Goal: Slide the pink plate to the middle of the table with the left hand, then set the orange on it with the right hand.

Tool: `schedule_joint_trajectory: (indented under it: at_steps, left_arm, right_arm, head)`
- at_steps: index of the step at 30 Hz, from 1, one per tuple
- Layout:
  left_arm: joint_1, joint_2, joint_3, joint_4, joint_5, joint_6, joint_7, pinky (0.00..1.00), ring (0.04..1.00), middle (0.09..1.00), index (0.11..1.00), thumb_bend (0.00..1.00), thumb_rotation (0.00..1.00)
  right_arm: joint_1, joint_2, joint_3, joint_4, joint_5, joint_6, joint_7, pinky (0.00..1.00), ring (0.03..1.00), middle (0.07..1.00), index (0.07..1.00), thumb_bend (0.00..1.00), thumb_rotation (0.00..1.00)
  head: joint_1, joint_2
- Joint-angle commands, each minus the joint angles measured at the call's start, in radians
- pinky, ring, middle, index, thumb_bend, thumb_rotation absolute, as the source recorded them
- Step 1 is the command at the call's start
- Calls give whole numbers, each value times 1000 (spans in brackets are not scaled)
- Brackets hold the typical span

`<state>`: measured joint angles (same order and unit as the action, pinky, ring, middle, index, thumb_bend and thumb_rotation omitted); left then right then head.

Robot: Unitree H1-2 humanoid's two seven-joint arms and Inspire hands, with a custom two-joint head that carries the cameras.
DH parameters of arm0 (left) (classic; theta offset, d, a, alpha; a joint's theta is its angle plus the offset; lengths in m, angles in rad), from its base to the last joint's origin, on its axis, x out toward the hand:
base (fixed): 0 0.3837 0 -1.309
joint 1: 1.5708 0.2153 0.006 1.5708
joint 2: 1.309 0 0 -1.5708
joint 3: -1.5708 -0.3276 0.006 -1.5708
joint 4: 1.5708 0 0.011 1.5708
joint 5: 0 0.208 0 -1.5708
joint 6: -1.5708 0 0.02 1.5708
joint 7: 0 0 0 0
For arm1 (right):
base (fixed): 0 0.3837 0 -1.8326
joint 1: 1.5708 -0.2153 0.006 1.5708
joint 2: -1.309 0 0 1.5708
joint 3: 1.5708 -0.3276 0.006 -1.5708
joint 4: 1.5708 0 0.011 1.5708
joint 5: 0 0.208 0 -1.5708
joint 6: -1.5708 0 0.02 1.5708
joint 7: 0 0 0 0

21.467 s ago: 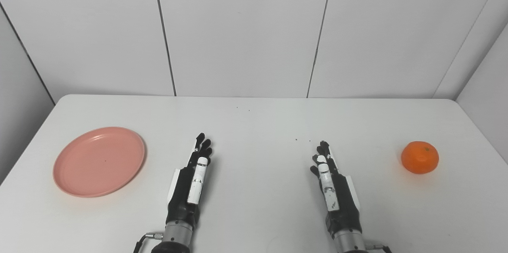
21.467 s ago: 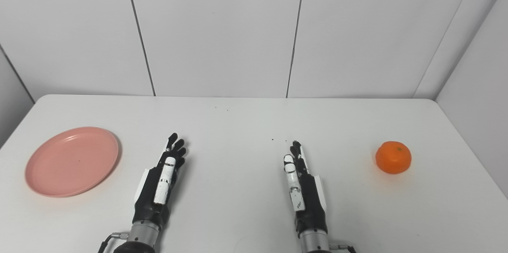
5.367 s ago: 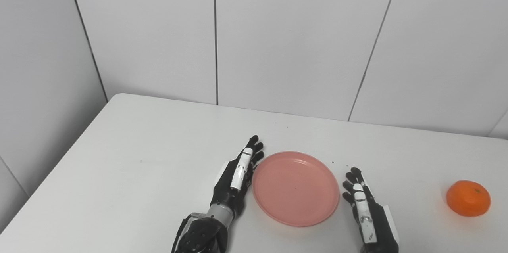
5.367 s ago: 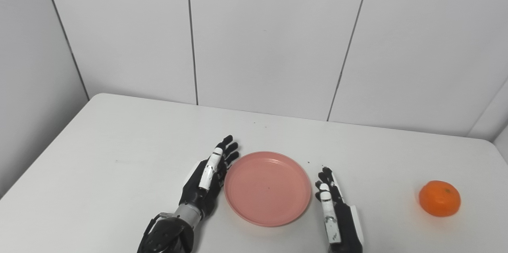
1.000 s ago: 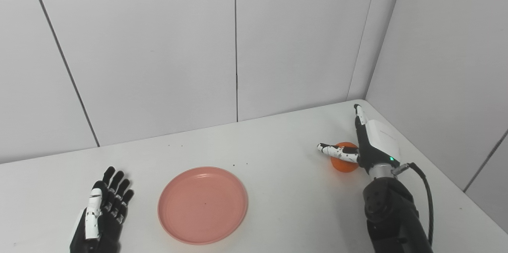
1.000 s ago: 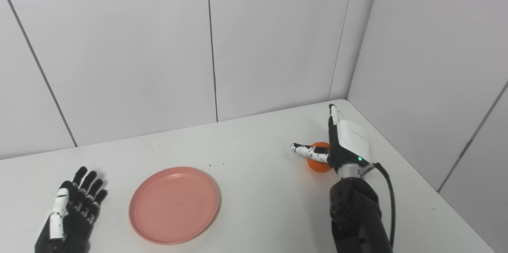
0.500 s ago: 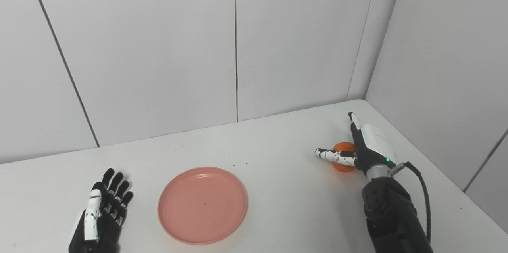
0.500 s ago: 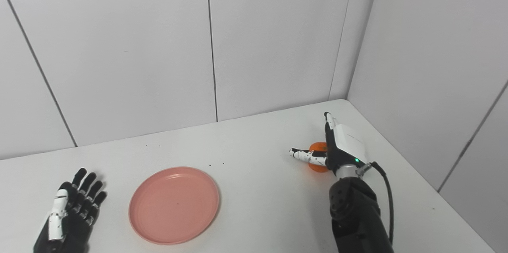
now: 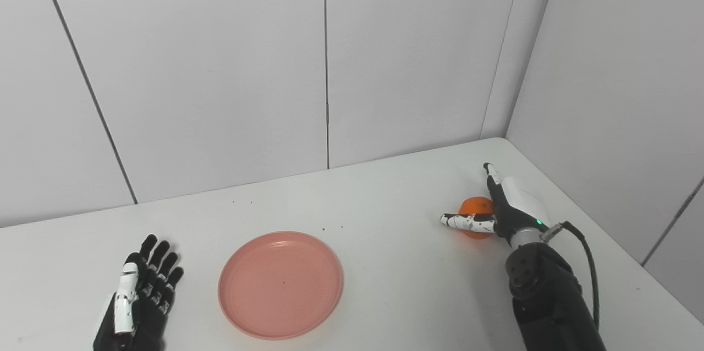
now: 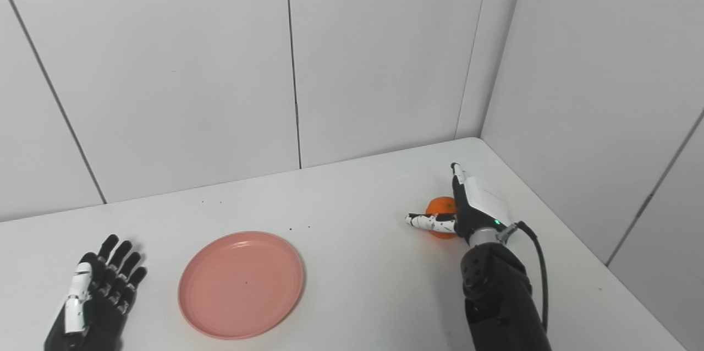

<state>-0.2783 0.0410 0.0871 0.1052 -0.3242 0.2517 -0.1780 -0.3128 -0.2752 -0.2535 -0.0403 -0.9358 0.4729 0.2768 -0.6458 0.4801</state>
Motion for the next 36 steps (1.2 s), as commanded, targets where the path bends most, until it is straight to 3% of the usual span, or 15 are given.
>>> schedule_joint_trajectory:
  at_steps: [1, 12, 16, 21, 28, 30, 32, 36]
  left_arm:
    - [8, 11, 3, 32, 4, 16, 4, 1000, 1000, 1000, 1000, 287, 1000]
    - [3, 12, 8, 34, -1, 31, 5, 1000, 998, 1000, 1000, 304, 1000]
    - [5, 14, 4, 31, -1, 26, 1, 1000, 999, 1000, 1000, 305, 1000]
    - [6, 8, 8, 25, -6, 34, 10, 1000, 994, 996, 1000, 305, 1000]
    - [10, 7, 4, 11, 1, 39, 19, 1000, 989, 991, 998, 302, 1000]
    - [9, 8, 3, 13, -2, 39, 17, 1000, 990, 992, 999, 300, 1000]
    - [9, 10, 2, 15, -4, 37, 12, 1000, 997, 998, 1000, 298, 1000]
    - [10, 8, 4, 10, -3, 43, 19, 1000, 991, 993, 1000, 297, 1000]
  right_arm:
    - [-38, -32, -12, -10, -22, -3, 2, 787, 918, 960, 973, 1000, 475]
    - [-48, -28, -34, -11, -25, -3, 34, 756, 898, 939, 950, 1000, 387]
    - [-50, -27, -38, -8, -47, -3, 58, 681, 842, 897, 929, 1000, 407]
    - [-48, -26, -53, -7, -35, -3, 74, 721, 860, 901, 904, 1000, 385]
    - [-49, -27, -62, -4, -36, -3, 111, 649, 780, 836, 873, 1000, 378]
    - [-49, -32, -57, 1, -46, -3, 135, 598, 734, 788, 839, 1000, 385]
    - [-51, -34, -49, 13, -63, -3, 145, 615, 721, 769, 807, 993, 386]
    - [-49, -48, -26, 36, -66, -3, 147, 550, 620, 669, 680, 945, 312]
  head:
    - [1, 1]
    - [2, 14]
    - [4, 15]
    - [6, 16]
    - [6, 18]
    - [7, 19]
    - [9, 20]
    - [11, 21]
